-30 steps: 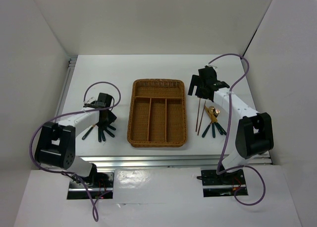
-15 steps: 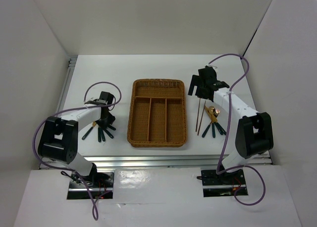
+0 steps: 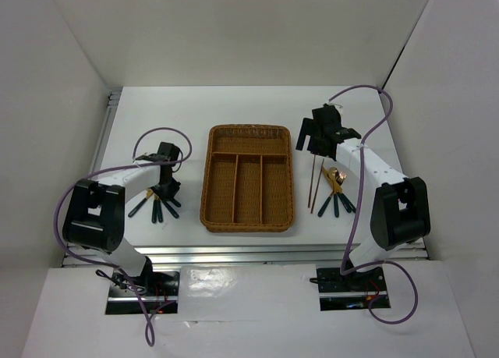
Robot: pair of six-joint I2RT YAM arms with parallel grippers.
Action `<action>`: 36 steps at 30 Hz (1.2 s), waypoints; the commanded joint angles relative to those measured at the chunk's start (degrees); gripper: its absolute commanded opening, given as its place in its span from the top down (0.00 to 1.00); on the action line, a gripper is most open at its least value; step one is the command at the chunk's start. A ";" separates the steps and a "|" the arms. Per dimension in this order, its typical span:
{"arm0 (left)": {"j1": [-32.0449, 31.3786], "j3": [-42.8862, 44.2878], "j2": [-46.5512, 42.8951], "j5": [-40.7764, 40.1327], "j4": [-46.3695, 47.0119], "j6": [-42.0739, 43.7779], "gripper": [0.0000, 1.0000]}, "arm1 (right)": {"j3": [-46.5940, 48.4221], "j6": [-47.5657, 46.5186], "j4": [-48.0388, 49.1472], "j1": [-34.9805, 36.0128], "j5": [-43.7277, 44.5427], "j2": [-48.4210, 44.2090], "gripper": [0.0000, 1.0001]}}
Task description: Sort the eating utensils into containers
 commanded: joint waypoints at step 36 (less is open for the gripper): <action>-27.07 10.04 -15.77 13.65 1.01 18.21 0.62 | -4.64 5.87 -3.67 -5.52 2.92 -8.60 0.00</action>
